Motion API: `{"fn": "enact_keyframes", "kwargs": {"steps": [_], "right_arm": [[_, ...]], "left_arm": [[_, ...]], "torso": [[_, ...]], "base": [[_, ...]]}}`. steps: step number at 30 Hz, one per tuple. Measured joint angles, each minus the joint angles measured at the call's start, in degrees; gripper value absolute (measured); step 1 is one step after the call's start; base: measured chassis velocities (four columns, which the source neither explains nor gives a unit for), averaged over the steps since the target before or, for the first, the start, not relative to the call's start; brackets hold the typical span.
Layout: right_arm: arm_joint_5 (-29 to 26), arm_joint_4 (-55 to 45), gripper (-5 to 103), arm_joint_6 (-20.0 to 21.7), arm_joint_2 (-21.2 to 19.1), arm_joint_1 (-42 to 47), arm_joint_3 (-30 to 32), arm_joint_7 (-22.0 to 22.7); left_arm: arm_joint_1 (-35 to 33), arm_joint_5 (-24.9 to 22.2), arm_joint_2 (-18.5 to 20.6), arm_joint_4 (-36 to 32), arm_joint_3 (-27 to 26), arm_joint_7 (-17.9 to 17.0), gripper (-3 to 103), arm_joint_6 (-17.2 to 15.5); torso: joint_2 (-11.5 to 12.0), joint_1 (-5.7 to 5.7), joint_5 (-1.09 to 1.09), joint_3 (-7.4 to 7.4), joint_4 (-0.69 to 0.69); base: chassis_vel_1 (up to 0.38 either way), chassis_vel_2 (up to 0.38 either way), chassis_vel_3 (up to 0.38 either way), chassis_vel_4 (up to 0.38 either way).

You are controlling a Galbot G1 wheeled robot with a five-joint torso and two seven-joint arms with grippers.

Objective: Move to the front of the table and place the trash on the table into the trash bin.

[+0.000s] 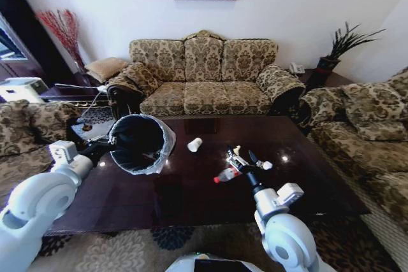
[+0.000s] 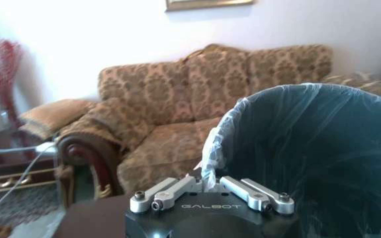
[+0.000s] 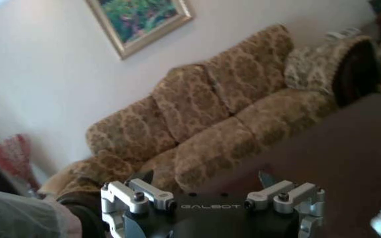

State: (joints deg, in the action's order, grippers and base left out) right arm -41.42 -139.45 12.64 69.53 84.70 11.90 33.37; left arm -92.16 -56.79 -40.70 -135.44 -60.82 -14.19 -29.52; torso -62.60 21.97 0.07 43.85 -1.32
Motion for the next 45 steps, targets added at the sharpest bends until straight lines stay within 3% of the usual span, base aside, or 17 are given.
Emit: {"fn": "enact_keyframes", "kwargs": {"steps": [5, 8, 12, 14, 25, 40, 45], "right_arm": [[-4.0, 1.0, 100, 0.5, 0.1, 0.3, -0.6, 5.2], [-10.6, 3.8, 100, 0.5, 0.7, -1.7, -1.5, 11.9], [-14.6, 6.5, 100, 0.5, 0.8, -3.1, -1.5, 14.8], [-19.8, 12.1, 100, 0.6, -0.2, -6.1, -1.3, 16.5], [-27.3, 22.0, 100, 1.8, -0.8, -13.2, -1.4, 17.3], [-33.0, 33.6, 101, 1.9, 6.0, -23.4, -3.2, 17.2], [-33.0, 37.3, 94, 1.5, 8.8, -24.4, -2.8, 17.3]], "left_arm": [[-0.2, -0.1, 0.2, -2.1, 0.8, 0.4, 1, -0.4], [-0.5, 0.3, 0.3, -2.2, 1.2, 0.5, 1, -0.4], [-0.9, 0.6, 0.1, -2.4, 1.6, 0.9, 1, -0.4], [-1.3, 1.3, -0.3, -2.5, 2.2, 1.6, 1, -0.4], [-1.4, 1.6, -0.4, -2.5, 2.9, 1.8, 1, -0.3], [-1.4, 1.5, -0.2, -2.1, 3.2, 1.9, 1, -0.2], [-1.6, 1.5, -0.1, -1.9, 3.2, 1.9, 1, -0.2]], "torso": [[0.0, -0.02, -0.15, -0.01, -0.01], [0.0, -0.01, -0.10, -0.01, -0.06], [0.0, -0.01, -0.11, 0.00, -0.01], [0.0, 0.00, -0.02, 0.00, 0.01], [0.0, 0.00, -0.09, 0.00, -0.02], [0.0, 0.00, -0.07, 0.00, -0.01], [0.0, 0.00, -0.08, 0.00, -0.01]], "base": [[0.033, 0.010, -0.016, -0.022], [0.088, 0.064, -0.028, -0.022], [0.019, 0.017, -0.005, -0.006], [0.000, 0.000, 0.000, 0.000], [0.000, 0.000, 0.000, 0.000], [0.000, 0.000, 0.000, 0.000], [0.000, 0.000, 0.000, 0.000]]}}
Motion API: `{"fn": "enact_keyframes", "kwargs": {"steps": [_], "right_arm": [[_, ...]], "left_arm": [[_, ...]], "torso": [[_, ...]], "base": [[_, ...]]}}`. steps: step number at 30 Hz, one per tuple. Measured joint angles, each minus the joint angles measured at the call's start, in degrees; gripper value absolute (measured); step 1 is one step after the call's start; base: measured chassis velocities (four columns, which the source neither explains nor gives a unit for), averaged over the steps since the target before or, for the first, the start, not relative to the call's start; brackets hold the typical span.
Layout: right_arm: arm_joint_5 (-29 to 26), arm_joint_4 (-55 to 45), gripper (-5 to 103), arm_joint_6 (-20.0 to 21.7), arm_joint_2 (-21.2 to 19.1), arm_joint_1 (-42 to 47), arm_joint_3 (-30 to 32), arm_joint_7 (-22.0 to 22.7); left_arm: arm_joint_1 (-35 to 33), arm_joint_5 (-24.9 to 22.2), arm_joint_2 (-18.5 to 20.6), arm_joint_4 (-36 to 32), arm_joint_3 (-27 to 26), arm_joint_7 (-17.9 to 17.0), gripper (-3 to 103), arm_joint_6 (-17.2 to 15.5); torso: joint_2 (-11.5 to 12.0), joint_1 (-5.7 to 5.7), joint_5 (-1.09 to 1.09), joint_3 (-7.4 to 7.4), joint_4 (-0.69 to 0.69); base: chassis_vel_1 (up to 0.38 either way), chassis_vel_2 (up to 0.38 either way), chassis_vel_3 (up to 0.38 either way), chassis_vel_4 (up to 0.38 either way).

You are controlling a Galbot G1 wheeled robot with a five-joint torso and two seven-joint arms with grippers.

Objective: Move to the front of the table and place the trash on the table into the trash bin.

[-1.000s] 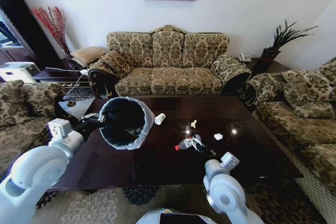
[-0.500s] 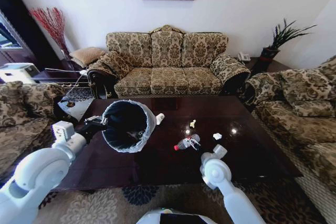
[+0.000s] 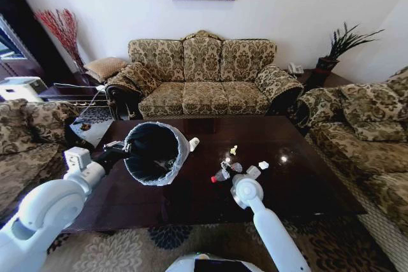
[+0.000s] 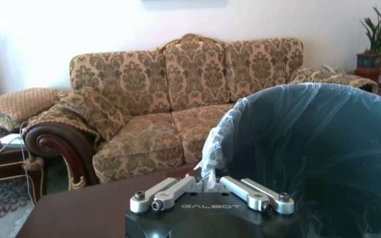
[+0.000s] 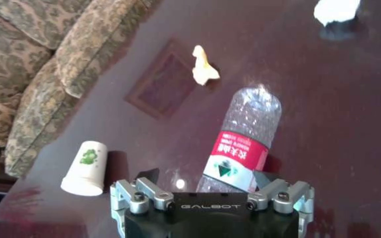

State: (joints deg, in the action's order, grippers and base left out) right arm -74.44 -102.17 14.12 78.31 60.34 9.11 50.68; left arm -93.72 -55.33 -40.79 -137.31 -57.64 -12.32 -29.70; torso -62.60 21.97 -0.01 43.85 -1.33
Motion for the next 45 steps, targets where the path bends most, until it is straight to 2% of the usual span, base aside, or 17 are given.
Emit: {"fn": "enact_keyframes", "kwargs": {"steps": [4, 8, 13, 17, 20, 21, 25, 28, 29, 31, 32, 36, 38, 40, 43, 44, 45], "right_arm": [[1.0, 2.9, 88, -0.6, 2.1, -0.9, 0.6, 0.3], [1.8, 4.5, 89, -0.9, 2.9, -1.4, 0.9, 0.3], [1.7, 5.2, 96, -1.0, 2.8, -1.5, 1.2, 0.4], [1.1, 6.4, 98, -1.0, 2.7, -1.9, 1.4, 0.5], [0.7, 8.6, 83, -0.8, 2.8, -2.9, 1.2, 0.4], [0.7, 8.6, 83, -0.8, 2.8, -2.9, 1.2, 0.4], [0.0, 9.4, 73, -0.7, 2.8, -3.5, 1.2, 0.4], [-0.5, 9.8, 56, -0.7, 2.7, -3.7, 0.9, 0.5], [-0.5, 9.8, 56, -0.7, 2.7, -3.7, 0.9, 0.5], [-0.4, 9.6, 46, -0.7, 2.3, -3.3, 0.5, 0.4], [-0.4, 9.6, 46, -0.7, 2.3, -3.3, 0.5, 0.4], [-0.5, 8.4, 28, -0.7, 1.4, -2.7, 0.4, 0.4], [0.2, 7.9, 28, -0.6, 1.0, -2.6, 0.4, 0.3], [6.4, 5.7, 22, -1.4, -0.2, -1.7, -0.2, -1.8], [17.0, -3.1, 16, -3.2, -4.0, 0.9, -1.0, -10.9], [17.0, -3.1, 16, -3.2, -4.0, 0.9, -1.0, -10.9], [20.0, -8.2, 14, -4.3, -6.3, 1.9, -1.0, -16.1]], "left_arm": [[0.1, 0.0, 0.1, 0.4, 0.2, 0.0, 1, 0.0], [0.1, 0.3, -0.2, 0.7, 0.5, 0.0, 1, 0.2], [0.2, 0.8, -0.4, 1.3, 0.6, 0.0, 1, 0.6], [0.4, 0.9, -0.3, 1.6, 0.7, 0.0, 1, 1.0], [0.4, 1.1, -0.5, 1.8, 1.0, 0.1, 1, 1.2], [0.4, 1.1, -0.5, 1.8, 1.0, 0.1, 1, 1.2], [0.3, 1.1, -0.6, 2.0, 1.0, 0.1, 1, 1.5], [0.3, 1.7, -0.7, 2.2, 1.1, 0.1, 1, 2.1], [0.3, 1.7, -0.7, 2.2, 1.1, 0.1, 1, 2.1], [0.2, 3.7, -0.8, 2.7, 1.2, 0.6, 1, 3.2], [0.2, 3.7, -0.8, 2.7, 1.2, 0.6, 1, 3.2], [0.2, 4.0, -0.8, 2.9, 1.3, 0.9, 1, 3.3], [0.3, 4.0, -0.7, 2.9, 1.3, 0.9, 1, 3.3], [0.3, 3.9, -0.6, 3.0, 1.3, 0.9, 1, 3.3], [0.4, 3.8, -0.2, 3.4, 1.2, 0.9, 1, 3.3], [0.4, 3.8, -0.2, 3.4, 1.2, 0.9, 1, 3.3], [0.6, 3.7, -0.1, 3.7, 1.1, 0.8, 1, 3.3]], "torso": [[0.0, 0.00, 0.01, 0.00, 0.00], [0.0, 0.00, 0.00, 0.00, 0.00], [0.0, 0.00, 0.00, 0.00, 0.00], [0.0, 0.00, 0.01, 0.00, 0.01], [0.0, 0.00, 0.01, 0.00, 0.00], [0.0, 0.00, 0.01, 0.00, 0.00], [0.0, 0.00, 0.01, 0.00, 0.00], [0.0, 0.00, 0.00, -0.01, 0.00], [0.0, 0.00, 0.00, -0.01, 0.00], [0.0, -0.01, 0.00, -0.02, 0.01], [0.0, -0.01, 0.00, -0.02, 0.01], [0.0, -0.01, 0.03, -0.01, -0.01], [0.0, -0.01, 0.03, -0.01, -0.01], [0.0, 0.00, 0.02, 0.00, 0.01], [0.0, 0.00, 0.02, 0.00, 0.02], [0.0, 0.00, 0.02, 0.00, 0.02], [0.0, 0.00, 0.01, 0.00, 0.01]], "base": [[0.000, 0.000, 0.000, 0.000], [0.000, 0.000, 0.000, 0.000], [0.000, 0.000, 0.000, 0.000], [0.000, 0.000, 0.000, 0.000], [0.000, 0.000, 0.000, 0.000], [0.000, 0.000, 0.000, 0.000], [0.000, 0.000, 0.000, 0.000], [0.000, 0.000, 0.000, 0.000], [0.000, 0.000, 0.000, 0.000], [0.000, 0.000, 0.000, 0.000], [0.000, 0.000, 0.000, 0.000], [0.000, 0.000, 0.000, 0.000], [0.000, 0.000, 0.000, 0.000], [0.000, 0.000, 0.000, 0.000], [0.000, 0.000, 0.000, 0.000], [0.000, 0.000, 0.000, 0.000], [0.000, 0.000, 0.000, 0.000]]}}
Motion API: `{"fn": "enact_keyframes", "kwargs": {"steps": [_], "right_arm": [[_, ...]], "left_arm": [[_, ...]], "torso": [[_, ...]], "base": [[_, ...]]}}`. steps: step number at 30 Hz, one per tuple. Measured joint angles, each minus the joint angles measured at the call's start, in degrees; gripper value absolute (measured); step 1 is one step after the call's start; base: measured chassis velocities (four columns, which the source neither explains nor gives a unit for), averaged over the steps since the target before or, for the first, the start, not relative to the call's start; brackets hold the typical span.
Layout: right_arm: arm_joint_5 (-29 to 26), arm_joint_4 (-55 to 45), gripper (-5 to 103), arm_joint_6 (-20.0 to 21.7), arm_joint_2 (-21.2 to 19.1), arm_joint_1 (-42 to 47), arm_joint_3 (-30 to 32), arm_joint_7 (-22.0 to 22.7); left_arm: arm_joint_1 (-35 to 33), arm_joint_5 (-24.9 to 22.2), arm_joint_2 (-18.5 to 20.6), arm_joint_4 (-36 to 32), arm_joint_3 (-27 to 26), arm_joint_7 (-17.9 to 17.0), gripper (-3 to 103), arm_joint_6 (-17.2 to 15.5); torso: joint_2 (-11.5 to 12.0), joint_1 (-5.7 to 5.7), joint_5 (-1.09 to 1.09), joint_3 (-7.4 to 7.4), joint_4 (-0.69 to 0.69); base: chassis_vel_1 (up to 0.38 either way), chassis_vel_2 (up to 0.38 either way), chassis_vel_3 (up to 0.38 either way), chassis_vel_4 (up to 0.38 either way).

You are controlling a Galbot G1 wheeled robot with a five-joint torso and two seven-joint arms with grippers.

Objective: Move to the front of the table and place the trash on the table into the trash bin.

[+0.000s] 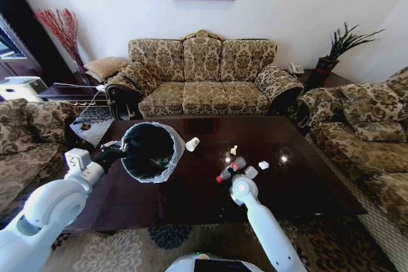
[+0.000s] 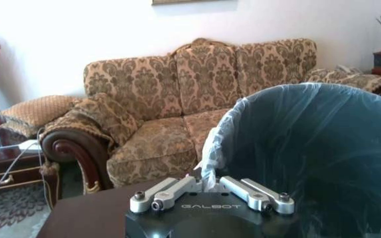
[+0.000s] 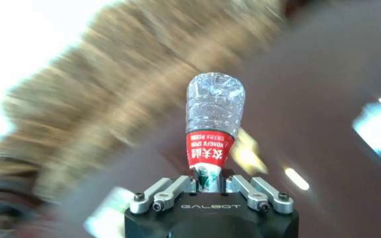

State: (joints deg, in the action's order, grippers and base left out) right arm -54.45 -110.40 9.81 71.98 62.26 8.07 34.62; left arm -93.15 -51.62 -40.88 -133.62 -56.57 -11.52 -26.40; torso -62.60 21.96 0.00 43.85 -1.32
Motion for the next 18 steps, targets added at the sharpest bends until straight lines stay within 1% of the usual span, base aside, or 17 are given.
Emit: {"fn": "enact_keyframes", "kwargs": {"steps": [1, 3, 4, 5, 6, 7, 8, 9, 11, 12, 13, 14, 15, 16, 17, 18], "right_arm": [[0.0, 0.0, 14, 0.0, 0.0, 0.0, 0.0, 0.0], [2.2, -7.3, 14, -2.3, -4.1, 0.6, 0.3, -9.4], [2.2, -7.3, 14, -2.3, -4.1, 0.6, 0.3, -9.4], [2.9, -9.4, 14, -3.7, -5.6, 0.5, 0.4, -14.1], [4.2, -12.0, 14, -6.5, -7.8, 0.1, 0.4, -21.4], [4.6, -13.6, 14, -8.7, -9.4, -0.4, 0.3, -26.5], [4.6, -13.6, 14, -8.7, -9.4, -0.4, 0.3, -26.5], [4.6, -15.1, 14, -10.4, -11.2, -1.1, 0.2, -32.5], [2.5, -17.2, 14, -11.6, -13.9, -2.9, -0.2, -41.6], [2.5, -17.2, 14, -11.6, -13.9, -2.9, -0.2, -41.6], [0.7, -17.9, 14, -11.7, -14.9, -4.4, -0.7, -46.1], [-0.9, -18.3, 14, -11.4, -15.3, -5.8, -1.3, -49.5], [-0.9, -18.3, 14, -11.4, -15.3, -5.8, -1.3, -49.5], [-2.3, -18.5, 14, -10.9, -15.6, -7.6, -2.5, -52.6], [-3.0, -18.5, 14, -10.6, -15.8, -9.2, -4.0, -54.3], [-3.3, -18.4, 14, -10.5, -15.8, -10.0, -4.8, -55.0]], "left_arm": [[0.0, 0.0, 0.0, 0.0, 0.0, 0.0, 1, 0.0], [0.3, -0.5, 0.2, 0.3, 0.0, -0.3, 1, 0.0], [0.3, -0.5, 0.2, 0.3, 0.0, -0.3, 1, 0.0], [0.3, -1.1, 0.3, 0.3, -0.1, -0.6, 1, -0.1], [0.3, -2.0, 0.5, 0.2, -0.2, -1.1, 1, -0.6], [0.2, -2.6, 0.8, 0.2, -0.4, -1.2, 1, -0.9], [0.2, -2.6, 0.8, 0.2, -0.4, -1.2, 1, -0.9], [-0.1, -3.2, 1.2, 0.0, -0.7, -1.4, 1, -1.4], [-0.5, -5.3, 1.9, -0.7, -1.2, -2.3, 1, -2.9], [-0.5, -5.3, 1.9, -0.7, -1.2, -2.3, 1, -2.9], [-0.6, -6.9, 2.2, -1.2, -1.3, -3.2, 1, -3.9], [-0.6, -8.2, 2.7, -1.7, -1.4, -4.1, 1, -5.1], [-0.6, -8.2, 2.7, -1.7, -1.4, -4.1, 1, -5.1], [-0.7, -8.8, 3.3, -1.8, -1.4, -4.8, 1, -5.9], [-0.8, -9.2, 3.8, -1.8, -1.4, -5.5, 1, -6.6], [-0.9, -9.5, 4.1, -1.8, -1.4, -5.9, 1, -7.1]], "torso": [[0.0, 0.00, 0.00, 0.00, 0.00], [0.0, 0.00, -0.02, 0.00, -0.02], [0.0, 0.00, -0.02, 0.00, -0.02], [0.0, 0.00, -0.01, 0.00, -0.01], [0.0, 0.00, 0.00, 0.00, 0.00], [0.0, 0.00, 0.00, 0.00, 0.00], [0.0, 0.00, 0.00, 0.00, 0.00], [0.0, 0.00, 0.01, 0.00, -0.01], [0.0, 0.00, 0.00, 0.00, -0.01], [0.0, 0.00, 0.00, 0.00, -0.01], [0.0, 0.00, -0.01, 0.00, -0.01], [0.0, 0.00, 0.00, 0.00, -0.01], [0.0, 0.00, 0.00, 0.00, -0.01], [0.0, 0.00, 0.00, 0.00, -0.01], [0.0, 0.00, 0.00, 0.00, 0.00], [0.0, 0.00, 0.01, 0.00, 0.00]], "base": [[0.000, 0.000, 0.000, 0.000], [0.000, 0.000, 0.000, 0.000], [0.000, 0.000, 0.000, 0.000], [0.000, 0.000, 0.000, 0.000], [0.000, 0.000, 0.000, 0.000], [0.000, 0.000, 0.000, 0.000], [0.000, 0.000, 0.000, 0.000], [0.000, 0.000, 0.000, 0.000], [0.000, 0.000, 0.000, 0.000], [0.000, 0.000, 0.000, 0.000], [0.000, 0.000, 0.000, 0.000], [0.000, 0.000, 0.000, 0.000], [0.000, 0.000, 0.000, 0.000], [0.000, 0.000, 0.000, 0.000], [0.000, 0.000, 0.000, 0.000], [0.000, 0.000, 0.000, 0.000]]}}
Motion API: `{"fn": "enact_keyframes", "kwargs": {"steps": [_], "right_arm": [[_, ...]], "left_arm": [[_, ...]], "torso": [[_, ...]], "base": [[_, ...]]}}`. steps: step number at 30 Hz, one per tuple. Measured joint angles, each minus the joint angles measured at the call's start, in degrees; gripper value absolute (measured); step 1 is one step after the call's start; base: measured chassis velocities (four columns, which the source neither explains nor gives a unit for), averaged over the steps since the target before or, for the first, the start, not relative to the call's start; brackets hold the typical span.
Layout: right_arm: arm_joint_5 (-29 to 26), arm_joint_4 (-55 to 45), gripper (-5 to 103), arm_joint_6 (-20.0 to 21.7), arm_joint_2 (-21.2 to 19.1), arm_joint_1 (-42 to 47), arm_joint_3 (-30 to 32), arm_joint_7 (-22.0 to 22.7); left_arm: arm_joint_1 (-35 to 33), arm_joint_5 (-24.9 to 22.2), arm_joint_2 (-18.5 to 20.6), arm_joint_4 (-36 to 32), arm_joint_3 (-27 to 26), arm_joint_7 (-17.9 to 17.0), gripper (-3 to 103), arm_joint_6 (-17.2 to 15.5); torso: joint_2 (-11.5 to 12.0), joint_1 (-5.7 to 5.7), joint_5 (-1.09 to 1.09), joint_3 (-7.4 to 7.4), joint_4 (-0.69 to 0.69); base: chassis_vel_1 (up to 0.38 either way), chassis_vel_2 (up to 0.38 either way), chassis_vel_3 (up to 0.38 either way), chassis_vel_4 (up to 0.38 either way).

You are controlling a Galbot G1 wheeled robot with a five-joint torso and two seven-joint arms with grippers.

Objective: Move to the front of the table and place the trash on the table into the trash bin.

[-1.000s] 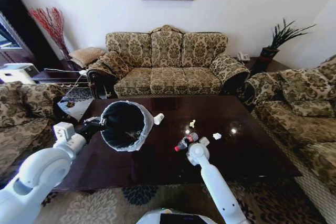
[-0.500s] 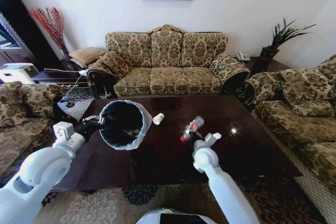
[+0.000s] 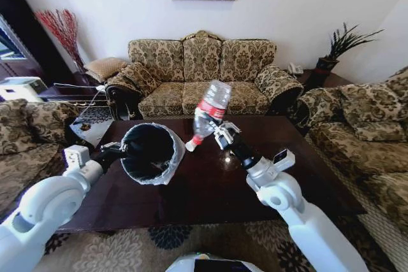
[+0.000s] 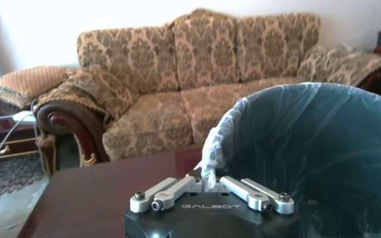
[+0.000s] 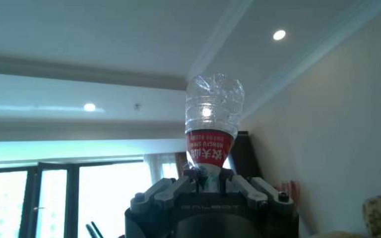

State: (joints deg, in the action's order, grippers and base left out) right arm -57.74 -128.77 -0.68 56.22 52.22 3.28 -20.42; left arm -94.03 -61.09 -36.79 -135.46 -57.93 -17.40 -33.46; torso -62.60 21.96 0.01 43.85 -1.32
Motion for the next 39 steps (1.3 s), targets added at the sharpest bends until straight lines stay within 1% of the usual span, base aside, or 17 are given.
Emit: {"fn": "enact_keyframes", "kwargs": {"steps": [1, 2, 6, 8, 9, 11, 12, 16, 21, 26, 28, 30, 32, 34, 35, 38, 39], "right_arm": [[0.0, 0.0, 14, 0.0, 0.0, 0.0, 0.0, 0.0], [-0.2, 0.7, 14, 0.3, 0.1, -2.4, -2.3, -1.4], [0.9, 4.7, 14, 0.3, 2.1, -9.8, -9.8, -3.0], [1.2, 5.2, 14, 0.3, 2.3, -10.6, -10.5, -3.1], [1.9, 6.4, 12, 0.3, 2.8, -12.2, -12.0, -3.5], [4.0, 8.6, 12, 0.1, 3.4, -15.3, -14.3, -4.3], [4.0, 8.6, 12, 0.1, 3.4, -15.3, -14.3, -4.3], [7.7, 11.0, 12, -0.9, 3.7, -18.3, -15.7, -4.3], [9.5, 13.7, 12, -2.2, 4.0, -19.8, -16.9, -4.6], [10.8, 14.9, 14, -3.2, 4.2, -20.0, -17.8, -4.7], [11.7, 15.5, 16, -3.7, 4.3, -20.1, -18.0, -4.7], [12.3, 15.8, 25, -4.1, 4.4, -20.1, -18.1, -4.6], [12.3, 15.9, 25, -4.2, 4.4, -20.0, -18.1, -4.5], [12.3, 15.9, 35, -4.2, 4.4, -20.0, -18.1, -4.4], [12.3, 15.9, 35, -4.2, 4.4, -20.0, -18.1, -4.4], [12.2, 16.0, 51, -4.3, 4.4, -20.0, -18.2, -4.2], [12.2, 16.0, 51, -4.3, 4.4, -20.0, -18.2, -4.2]], "left_arm": [[0.0, 0.0, 0.0, 0.0, 0.0, 0.0, 1, 0.0], [-0.2, -1.2, 0.7, -0.1, -0.2, -1.1, 1, -1.1], [-1.2, -4.8, 1.5, -1.0, -1.0, -2.4, 1, -3.1], [-1.3, -5.4, 1.6, -1.1, -1.0, -2.6, 1, -3.3], [-1.4, -6.2, 1.8, -1.3, -1.0, -3.0, 1, -3.6], [-1.7, -8.2, 3.4, -1.7, -1.3, -3.6, 1, -4.2], [-1.7, -8.2, 3.4, -1.7, -1.3, -3.6, 1, -4.2], [-0.9, -12.0, 8.7, -1.1, -1.1, -3.8, 1, -4.6], [-1.2, -15.8, 10.5, -2.0, -2.0, -5.0, 1, -5.2], [-1.2, -17.5, 11.3, -2.6, -2.3, -5.6, 1, -5.5], [-1.1, -17.7, 11.6, -2.6, -2.3, -5.7, 1, -5.5], [-1.0, -17.7, 11.8, -2.6, -2.3, -5.7, 1, -5.5], [-1.0, -17.7, 11.8, -2.6, -2.2, -5.7, 1, -5.5], [-0.9, -17.6, 11.7, -2.6, -2.1, -5.7, 1, -5.5], [-0.9, -17.6, 11.7, -2.6, -2.1, -5.7, 1, -5.5], [-0.9, -17.5, 11.5, -2.7, -2.0, -5.7, 1, -5.4], [-0.9, -17.5, 11.5, -2.7, -2.0, -5.7, 1, -5.4]], "torso": [[0.0, 0.00, 0.00, 0.00, 0.00], [0.0, 0.00, -0.01, 0.00, 0.00], [0.0, 0.00, -0.02, 0.00, -0.03], [0.0, 0.00, -0.02, 0.00, -0.02], [0.0, 0.00, -0.02, 0.00, -0.02], [0.0, 0.00, -0.03, 0.00, -0.03], [0.0, 0.00, -0.03, 0.00, -0.03], [0.0, 0.00, -0.01, 0.00, 0.03], [0.0, 0.01, 0.00, 0.01, -0.01], [0.0, 0.00, -0.01, 0.00, -0.01], [0.0, 0.00, -0.01, 0.00, -0.01], [0.0, 0.00, -0.01, 0.00, 0.00], [0.0, 0.00, -0.01, 0.00, 0.00], [0.0, 0.00, -0.01, 0.00, 0.00], [0.0, 0.00, -0.01, 0.00, 0.00], [0.0, 0.00, -0.01, 0.00, -0.01], [0.0, 0.00, -0.01, 0.00, -0.01]], "base": [[0.000, 0.000, 0.000, 0.000], [0.000, 0.000, 0.000, 0.000], [0.000, 0.000, 0.000, 0.000], [0.000, 0.000, 0.000, 0.000], [0.000, 0.000, 0.000, 0.000], [0.000, 0.000, 0.000, 0.000], [0.000, 0.000, 0.000, 0.000], [0.000, 0.000, 0.000, 0.000], [0.000, 0.000, 0.000, 0.000], [0.000, 0.000, 0.000, 0.000], [0.000, 0.000, 0.000, 0.000], [0.000, 0.000, 0.000, 0.000], [0.000, 0.000, 0.000, 0.000], [0.000, 0.000, 0.000, 0.000], [0.000, 0.000, 0.000, 0.000], [0.000, 0.000, 0.000, 0.000], [0.000, 0.000, 0.000, 0.000]]}}
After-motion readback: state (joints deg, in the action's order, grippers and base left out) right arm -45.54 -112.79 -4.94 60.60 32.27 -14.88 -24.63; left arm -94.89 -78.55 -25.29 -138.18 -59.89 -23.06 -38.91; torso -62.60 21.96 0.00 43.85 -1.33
